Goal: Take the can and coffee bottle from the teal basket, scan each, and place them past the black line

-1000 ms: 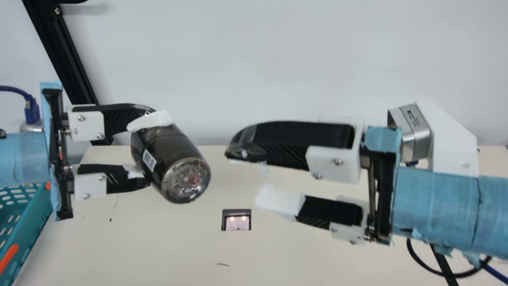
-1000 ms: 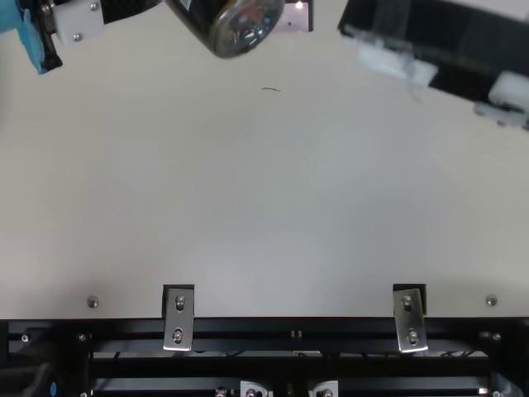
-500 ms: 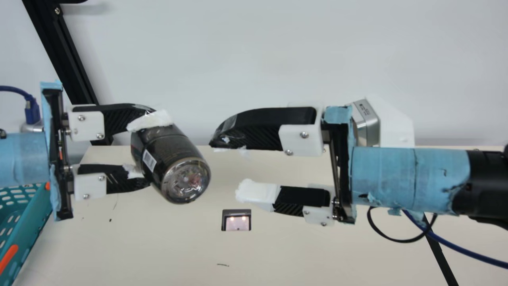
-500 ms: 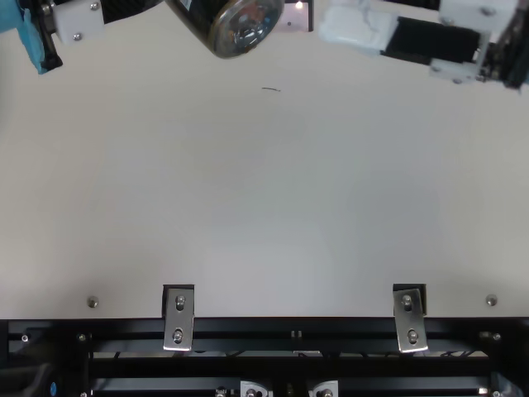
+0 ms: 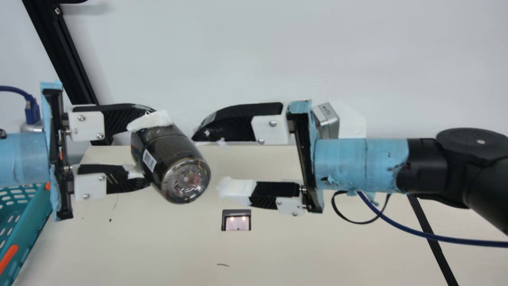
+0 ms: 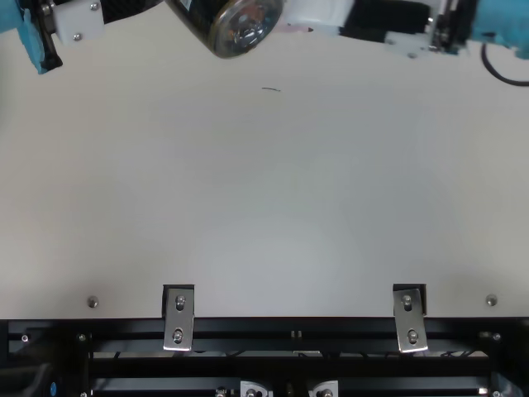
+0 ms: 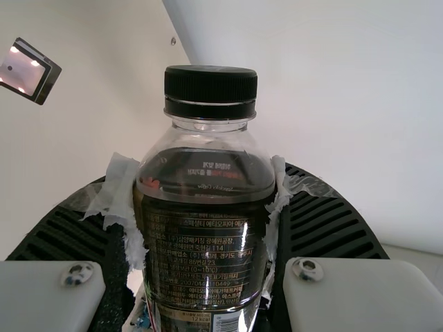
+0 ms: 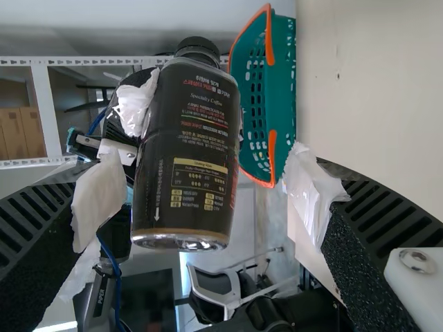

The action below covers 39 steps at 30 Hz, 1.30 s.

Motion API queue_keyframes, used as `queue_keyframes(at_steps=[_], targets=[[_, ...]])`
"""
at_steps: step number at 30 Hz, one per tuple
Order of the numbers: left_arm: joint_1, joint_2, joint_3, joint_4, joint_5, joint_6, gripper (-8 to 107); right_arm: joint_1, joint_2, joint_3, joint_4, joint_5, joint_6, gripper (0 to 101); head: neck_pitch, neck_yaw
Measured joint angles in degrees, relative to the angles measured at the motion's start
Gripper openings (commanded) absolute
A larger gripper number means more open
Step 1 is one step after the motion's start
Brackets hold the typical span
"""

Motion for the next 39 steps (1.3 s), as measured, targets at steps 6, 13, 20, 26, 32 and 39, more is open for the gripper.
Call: queue_keyframes(at_steps=[6,13,20,26,32,39], targets=[[0.0,0.0,0.0,0.0,0.0,0.0,10,2.64,2.74,-3.21,1.47,-0.8,0.64,101,0.29,0.0],[0.0,0.0,0.0,0.0,0.0,0.0,10,4.83,4.43,-5.15,2.41,-0.97,1.72,101,0.0,0.0],[0.0,0.0,0.0,0.0,0.0,0.0,10,7.09,5.31,-6.24,2.99,-0.9,2.61,101,0.0,0.0],[0.0,0.0,0.0,0.0,0.0,0.0,10,8.82,5.49,-6.72,3.34,-0.86,3.44,101,0.0,0.0],[0.0,0.0,0.0,0.0,0.0,0.0,10,9.73,5.34,-6.59,3.41,-1.53,4.01,101,0.0,0.0],[0.0,0.0,0.0,0.0,0.0,0.0,10,9.75,5.34,-6.58,3.37,-1.81,4.06,101,0.0,0.0]])
